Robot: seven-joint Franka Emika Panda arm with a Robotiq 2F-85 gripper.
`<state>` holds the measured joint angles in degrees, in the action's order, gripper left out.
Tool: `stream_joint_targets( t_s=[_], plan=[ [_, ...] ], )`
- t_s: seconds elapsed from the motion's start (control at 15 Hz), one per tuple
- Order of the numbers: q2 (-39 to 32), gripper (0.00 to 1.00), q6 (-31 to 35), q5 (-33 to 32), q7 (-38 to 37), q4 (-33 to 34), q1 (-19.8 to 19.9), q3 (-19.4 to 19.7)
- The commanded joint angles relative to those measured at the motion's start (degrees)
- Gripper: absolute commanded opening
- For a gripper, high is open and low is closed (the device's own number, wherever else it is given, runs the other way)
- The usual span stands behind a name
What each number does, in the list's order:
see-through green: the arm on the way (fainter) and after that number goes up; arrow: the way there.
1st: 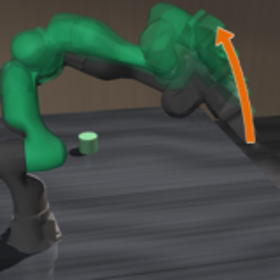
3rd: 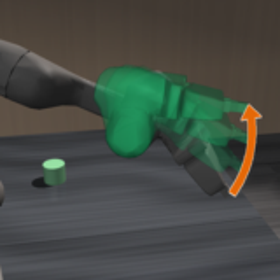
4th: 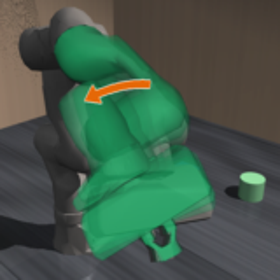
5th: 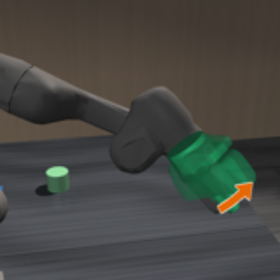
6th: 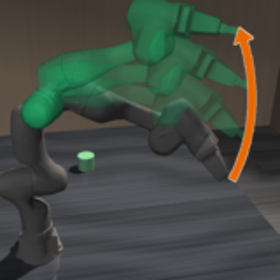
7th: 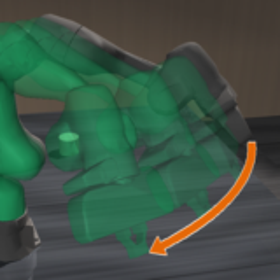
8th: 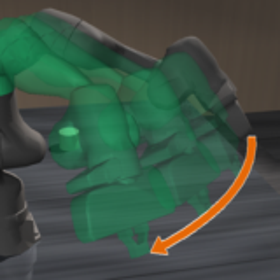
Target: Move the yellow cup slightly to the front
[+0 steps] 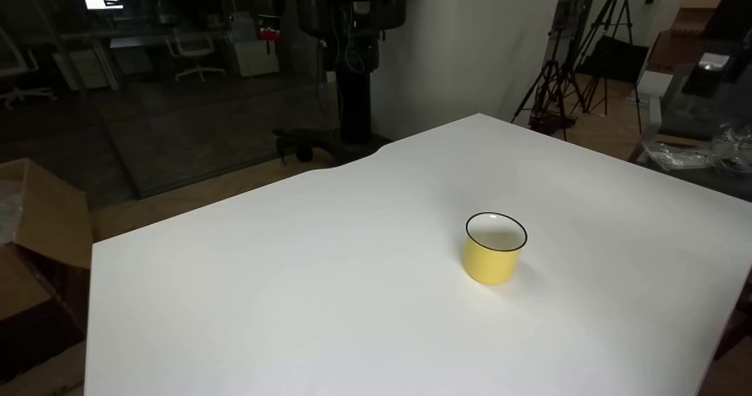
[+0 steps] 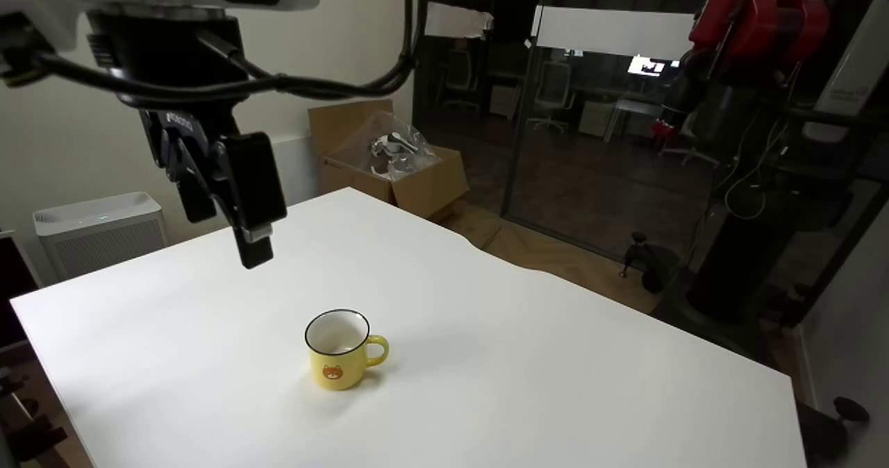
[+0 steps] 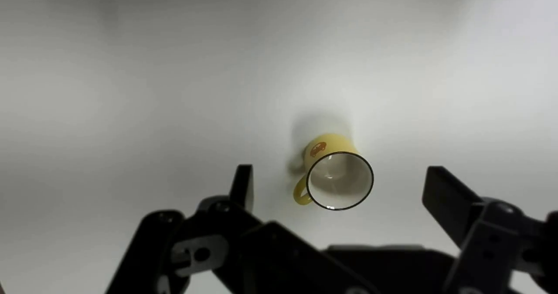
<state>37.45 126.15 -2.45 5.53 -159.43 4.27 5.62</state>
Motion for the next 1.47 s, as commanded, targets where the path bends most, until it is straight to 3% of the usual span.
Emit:
stream_joint_targets(
  t_s=[0.0, 0.07, 0.33, 0.47, 0.73, 0.93, 1.13, 1.2, 1.27, 1.4],
  plan=[
    [-9.4, 1.0, 0.1, -5.6, 7.6, 5.1, 0.0, 1.0],
    [-3.4, 1.0, 0.1, -3.5, 3.9, 1.3, 0.2, 0.3],
    [-4.9, 1.0, 0.4, -3.6, 4.5, 1.6, 0.2, 0.4],
    [-4.1, 1.0, 5.9, -3.9, 0.5, 0.0, 0.9, -1.1],
    [-14.6, 1.0, 16.5, -11.6, -8.8, 5.8, 5.1, -7.3],
    [-24.3, 1.0, 17.2, -23.6, -19.2, 12.9, 11.5, -12.4],
    [-33.0, 1.0, 14.6, -31.7, -26.6, 19.9, 10.9, -12.6],
    [-34.3, 1.0, 13.9, -30.1, -23.7, 20.8, 8.4, -11.0],
    [-29.5, 1.0, 16.0, -28.9, -21.7, 15.9, 7.6, -8.8],
    [-33.5, 1.0, 15.7, -29.0, -21.7, 18.8, 6.3, -8.3]
  ],
)
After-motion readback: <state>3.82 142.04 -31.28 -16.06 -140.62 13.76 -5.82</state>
